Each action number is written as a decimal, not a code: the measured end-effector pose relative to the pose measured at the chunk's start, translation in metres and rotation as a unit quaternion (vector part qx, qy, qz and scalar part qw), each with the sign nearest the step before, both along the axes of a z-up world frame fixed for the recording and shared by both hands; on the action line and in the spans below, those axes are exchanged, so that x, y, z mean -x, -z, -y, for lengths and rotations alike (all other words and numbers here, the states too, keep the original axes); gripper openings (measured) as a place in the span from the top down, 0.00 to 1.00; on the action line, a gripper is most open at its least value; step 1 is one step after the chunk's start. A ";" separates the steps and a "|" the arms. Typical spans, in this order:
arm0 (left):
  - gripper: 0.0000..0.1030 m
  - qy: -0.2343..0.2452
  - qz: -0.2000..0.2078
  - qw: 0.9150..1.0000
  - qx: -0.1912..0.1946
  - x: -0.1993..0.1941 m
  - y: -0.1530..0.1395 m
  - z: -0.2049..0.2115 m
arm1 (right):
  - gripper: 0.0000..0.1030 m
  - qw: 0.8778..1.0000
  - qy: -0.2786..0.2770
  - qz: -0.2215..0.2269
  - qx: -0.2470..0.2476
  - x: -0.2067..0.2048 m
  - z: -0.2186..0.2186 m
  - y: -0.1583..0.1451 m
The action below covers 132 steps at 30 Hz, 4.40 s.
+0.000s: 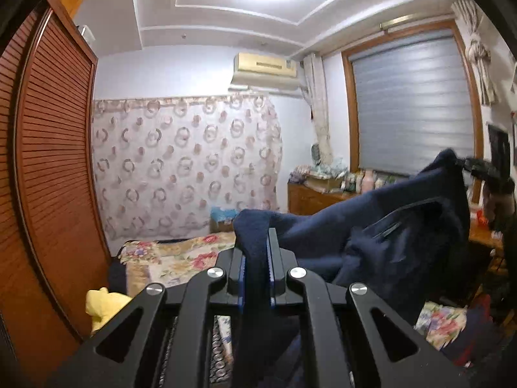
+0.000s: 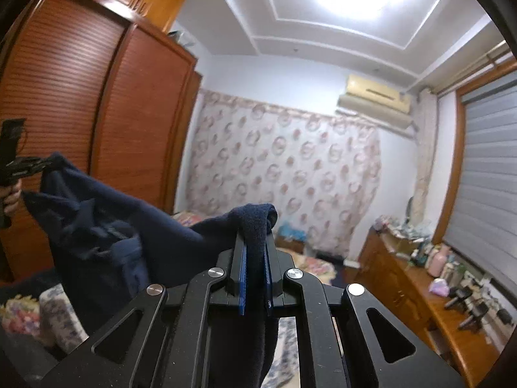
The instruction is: Fold small clothes
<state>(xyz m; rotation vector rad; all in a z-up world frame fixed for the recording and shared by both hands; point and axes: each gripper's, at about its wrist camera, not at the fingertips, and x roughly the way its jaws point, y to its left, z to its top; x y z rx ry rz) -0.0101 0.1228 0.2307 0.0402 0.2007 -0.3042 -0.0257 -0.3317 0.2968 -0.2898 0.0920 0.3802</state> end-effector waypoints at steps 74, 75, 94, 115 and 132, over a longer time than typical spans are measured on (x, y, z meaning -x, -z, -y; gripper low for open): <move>0.48 -0.028 -0.300 0.951 -0.074 -0.240 0.260 0.068 | 0.46 0.930 0.113 -0.351 -0.009 -0.290 0.095 0.324; 0.48 -0.033 -0.300 0.950 -0.077 -0.235 0.263 0.067 | 0.46 0.928 0.118 -0.353 -0.009 -0.283 0.098 0.326; 0.48 -0.055 -0.330 0.938 -0.091 -0.223 0.297 0.062 | 0.41 0.882 0.163 -0.429 -0.108 -0.231 0.134 0.372; 0.52 -0.046 -0.335 0.937 -0.088 -0.202 0.306 0.065 | 0.94 0.919 0.137 -0.362 -0.074 -0.218 0.114 0.338; 0.99 -0.010 -0.298 0.954 0.042 -0.189 0.269 0.053 | 0.95 0.947 0.102 -0.297 -0.064 -0.221 0.091 0.296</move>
